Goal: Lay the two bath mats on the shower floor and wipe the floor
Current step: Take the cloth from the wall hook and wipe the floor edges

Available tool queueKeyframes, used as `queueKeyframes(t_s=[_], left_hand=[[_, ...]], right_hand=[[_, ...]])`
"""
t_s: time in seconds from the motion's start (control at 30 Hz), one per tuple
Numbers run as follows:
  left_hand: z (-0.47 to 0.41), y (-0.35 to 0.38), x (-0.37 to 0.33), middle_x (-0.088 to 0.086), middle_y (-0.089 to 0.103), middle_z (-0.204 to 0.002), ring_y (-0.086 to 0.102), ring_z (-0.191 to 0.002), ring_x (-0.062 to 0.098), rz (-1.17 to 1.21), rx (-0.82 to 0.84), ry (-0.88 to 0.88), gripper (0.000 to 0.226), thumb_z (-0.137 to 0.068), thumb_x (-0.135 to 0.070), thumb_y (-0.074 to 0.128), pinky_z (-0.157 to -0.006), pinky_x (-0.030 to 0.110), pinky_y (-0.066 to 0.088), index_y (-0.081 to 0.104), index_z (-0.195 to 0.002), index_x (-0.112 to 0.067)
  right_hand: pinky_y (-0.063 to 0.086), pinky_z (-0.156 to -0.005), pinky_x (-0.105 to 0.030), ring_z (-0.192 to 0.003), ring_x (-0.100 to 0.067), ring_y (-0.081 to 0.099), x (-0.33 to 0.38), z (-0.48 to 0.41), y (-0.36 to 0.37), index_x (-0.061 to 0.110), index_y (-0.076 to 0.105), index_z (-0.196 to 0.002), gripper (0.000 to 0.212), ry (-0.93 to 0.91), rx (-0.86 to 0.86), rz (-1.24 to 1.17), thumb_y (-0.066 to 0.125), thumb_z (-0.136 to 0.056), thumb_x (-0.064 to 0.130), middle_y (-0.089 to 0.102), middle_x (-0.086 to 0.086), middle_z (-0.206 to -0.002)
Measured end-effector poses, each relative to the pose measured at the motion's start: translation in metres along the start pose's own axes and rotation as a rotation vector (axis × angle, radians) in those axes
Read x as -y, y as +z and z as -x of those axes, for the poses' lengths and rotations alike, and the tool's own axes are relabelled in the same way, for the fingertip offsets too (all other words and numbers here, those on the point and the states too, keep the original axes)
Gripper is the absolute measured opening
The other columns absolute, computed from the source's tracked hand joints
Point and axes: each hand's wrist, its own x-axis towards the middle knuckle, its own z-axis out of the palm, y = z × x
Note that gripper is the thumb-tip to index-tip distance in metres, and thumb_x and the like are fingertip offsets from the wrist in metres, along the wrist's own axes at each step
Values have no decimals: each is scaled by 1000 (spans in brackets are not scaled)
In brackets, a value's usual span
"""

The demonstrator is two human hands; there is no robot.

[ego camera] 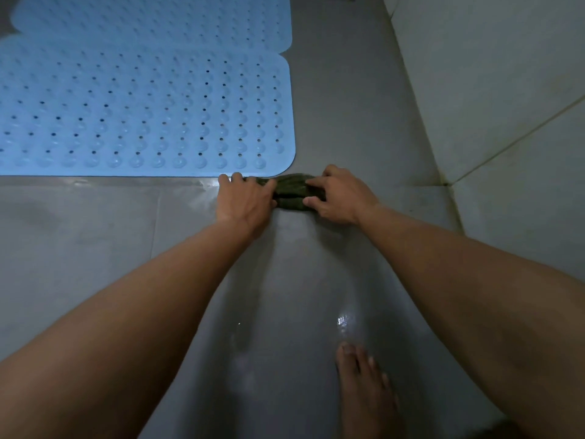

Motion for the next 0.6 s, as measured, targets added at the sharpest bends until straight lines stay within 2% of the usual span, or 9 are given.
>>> queueKeyframes(t_s=[0.07, 0.17, 0.27, 0.33, 0.4, 0.47, 0.6], left_hand=[[4, -1, 8, 8, 65, -120, 54, -112, 34, -33, 11, -15, 35, -98, -50, 39, -93, 46, 35, 50, -125, -30], [15, -2, 14, 11, 66, -114, 53, -107, 33, -60, -27, -58, 42, -92, -53, 36, -88, 45, 33, 54, -117, -24], [19, 8, 10, 14, 64, -113, 54, -109, 33, 104, -112, -31, 33, -94, -40, 40, -94, 45, 36, 54, -111, -15], [19, 24, 11, 15, 60, -121, 51, -117, 34, 212, -113, 19, 28, -98, -31, 43, -100, 47, 37, 52, -116, -12], [18, 35, 13, 19, 54, -132, 46, -127, 36, 255, -78, -6, 34, -101, -35, 40, -101, 49, 38, 50, -125, -12], [19, 36, 15, 21, 50, -138, 42, -132, 37, 269, -52, -72, 42, -103, -41, 34, -103, 49, 37, 48, -131, -13], [18, 25, 19, 16, 54, -138, 46, -132, 32, 203, -12, -157, 49, -102, -47, 30, -106, 52, 35, 49, -132, -13]], right_hand=[[42, -92, -38, -115, -29, 51, 7, 1, 2, 27, 55, -138, 55, -32, 4, -11, 57, -91, 54, 53, -7, -123], [38, -97, -40, -116, -29, 47, 19, 7, 15, 23, 55, -133, 55, -98, -65, 94, 51, -91, 58, 50, -8, -125], [36, -104, -43, -120, -29, 46, 25, 10, 27, 15, 55, -125, 49, -174, -143, 96, 48, -93, 52, 52, -9, -131], [36, -105, -40, -119, -30, 50, 27, 8, 31, 10, 55, -127, 41, -191, -159, 1, 49, -98, 39, 56, -12, -130], [36, -104, -38, -119, -31, 52, 29, 5, 33, 8, 54, -131, 38, -168, -148, -80, 47, -101, 29, 57, -13, -130], [37, -105, -38, -120, -30, 52, 31, 2, 34, 9, 52, -135, 39, -150, -124, -85, 46, -101, 28, 57, -13, -133], [34, -111, -39, -128, -30, 49, 35, -5, 31, 12, 43, -145, 50, -150, -67, -55, 45, -100, 33, 52, -12, -143]])
